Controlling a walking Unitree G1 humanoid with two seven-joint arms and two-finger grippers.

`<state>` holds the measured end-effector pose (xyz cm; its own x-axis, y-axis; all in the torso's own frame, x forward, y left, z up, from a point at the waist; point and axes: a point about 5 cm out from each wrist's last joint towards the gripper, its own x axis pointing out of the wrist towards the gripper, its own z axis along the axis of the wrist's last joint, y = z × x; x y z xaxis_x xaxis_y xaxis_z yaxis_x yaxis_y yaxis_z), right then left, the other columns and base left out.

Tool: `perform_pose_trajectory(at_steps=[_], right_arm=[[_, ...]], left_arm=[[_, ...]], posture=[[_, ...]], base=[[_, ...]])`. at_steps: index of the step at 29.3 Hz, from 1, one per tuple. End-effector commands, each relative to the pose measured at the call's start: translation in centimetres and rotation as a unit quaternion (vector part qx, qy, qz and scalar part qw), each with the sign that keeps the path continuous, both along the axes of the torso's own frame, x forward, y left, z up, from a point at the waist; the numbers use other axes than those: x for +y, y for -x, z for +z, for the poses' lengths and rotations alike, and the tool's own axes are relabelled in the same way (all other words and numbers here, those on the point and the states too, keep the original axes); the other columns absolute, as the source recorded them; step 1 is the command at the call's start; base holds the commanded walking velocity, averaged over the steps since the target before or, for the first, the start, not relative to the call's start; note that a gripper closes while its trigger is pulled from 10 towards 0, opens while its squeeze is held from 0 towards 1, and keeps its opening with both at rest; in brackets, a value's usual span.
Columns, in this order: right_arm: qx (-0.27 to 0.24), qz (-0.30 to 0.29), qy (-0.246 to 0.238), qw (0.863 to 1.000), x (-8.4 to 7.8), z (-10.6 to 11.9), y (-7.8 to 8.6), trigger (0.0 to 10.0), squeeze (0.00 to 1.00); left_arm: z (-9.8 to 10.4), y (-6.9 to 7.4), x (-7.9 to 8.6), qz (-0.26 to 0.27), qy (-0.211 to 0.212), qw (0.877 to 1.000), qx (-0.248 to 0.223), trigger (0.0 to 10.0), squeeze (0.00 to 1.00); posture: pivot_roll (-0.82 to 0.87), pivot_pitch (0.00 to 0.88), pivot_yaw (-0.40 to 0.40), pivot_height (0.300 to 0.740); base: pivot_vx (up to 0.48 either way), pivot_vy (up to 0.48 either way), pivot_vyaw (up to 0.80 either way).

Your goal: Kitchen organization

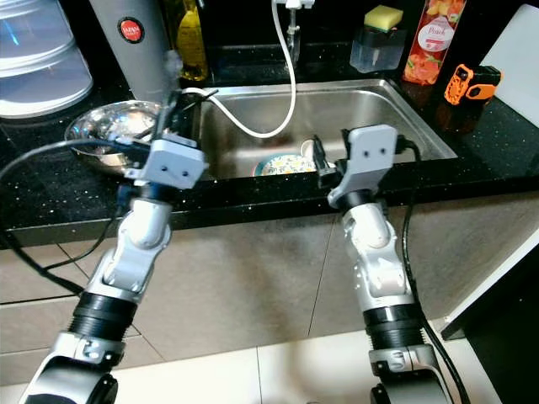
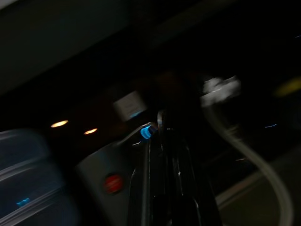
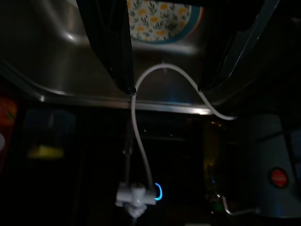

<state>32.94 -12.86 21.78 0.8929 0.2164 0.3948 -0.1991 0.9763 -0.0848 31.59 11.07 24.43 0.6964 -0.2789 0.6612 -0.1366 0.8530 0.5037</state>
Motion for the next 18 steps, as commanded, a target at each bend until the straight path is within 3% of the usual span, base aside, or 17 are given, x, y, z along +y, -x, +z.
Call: perform_pose_trajectory(at_steps=[1, 2, 3, 5, 6, 8, 10, 11, 12, 15, 18], right_arm=[[-0.036, 0.002, 0.011, 0.999, 0.7, 1.2, 0.3, 10.0, 0.0], [-0.051, 0.0, 0.02, 0.999, 1.1, 1.6, 0.3, 10.0, 0.0], [-0.051, 0.0, 0.02, 0.999, 1.1, 1.6, 0.3, 10.0, 0.0], [-0.085, -0.014, 0.049, 0.995, 1.7, 2.3, 0.5, 10.0, 0.0], [-0.085, -0.014, 0.049, 0.995, 1.7, 2.3, 0.5, 10.0, 0.0], [-0.123, -0.047, 0.108, 0.985, 2.2, 2.8, 0.5, 10.0, 0.0], [-0.123, -0.047, 0.108, 0.985, 2.2, 2.8, 0.5, 10.0, 0.0], [-0.136, -0.056, 0.129, 0.981, 2.4, 3.0, 0.6, 10.0, 0.0], [-0.136, -0.056, 0.129, 0.981, 2.4, 3.0, 0.6, 10.0, 0.0], [-0.156, -0.063, 0.168, 0.971, 3.0, 3.0, 0.7, 10.0, 0.0], [-0.158, -0.053, 0.179, 0.97, 3.4, 2.8, 0.8, 10.0, 0.0]], left_arm=[[0.9, 0.3, -1.9, -0.066, 0.006, 0.998, 0.011, 10.0, 0.0], [1.1, 0.3, -2.9, -0.102, 0.012, 0.994, 0.028, 10.0, 0.0], [1.1, 0.3, -2.9, -0.102, 0.012, 0.994, 0.028, 10.0, 0.0], [1.2, 0.7, -4.8, -0.169, 0.03, 0.983, 0.064, 10.0, 0.0], [1.2, 0.7, -4.8, -0.169, 0.03, 0.983, 0.064, 10.0, 0.0], [0.7, 1.4, -6.6, -0.244, 0.057, 0.961, 0.115, 10.0, 0.0], [0.7, 1.4, -6.6, -0.244, 0.057, 0.961, 0.115, 10.0, 0.0], [0.6, 1.7, -7.1, -0.267, 0.064, 0.953, 0.129, 10.0, 0.0], [0.6, 1.7, -7.1, -0.267, 0.064, 0.953, 0.129, 10.0, 0.0], [0.0, 2.6, -8.2, -0.333, 0.097, 0.921, 0.176, 10.0, 0.0], [-0.1, 2.9, -8.5, -0.356, 0.097, 0.91, 0.188, 10.0, 0.0]], posture=[[0.06, 0.0, -0.026, 0.74], [0.06, 0.0, -0.024, 0.74], [0.06, 0.0, -0.024, 0.74], [0.05, 0.0, -0.018, 0.74], [0.05, 0.0, -0.018, 0.74], [0.04, 0.0, -0.007, 0.74], [0.04, 0.0, -0.007, 0.74], [0.04, 0.0, -0.007, 0.74], [0.04, 0.0, -0.007, 0.74], [0.04, 0.0, -0.006, 0.74], [0.04, 0.0, -0.008, 0.74]], base=[[0.0, 0.0, 0.0], [0.0, 0.0, 0.0], [0.0, 0.0, 0.0], [0.0, 0.0, 0.0], [0.0, 0.0, 0.0], [0.0, 0.0, 0.0], [0.0, 0.0, 0.0], [0.0, 0.0, 0.0], [0.0, 0.0, 0.0], [0.0, 0.0, 0.0], [0.0, 0.0, 0.0]])
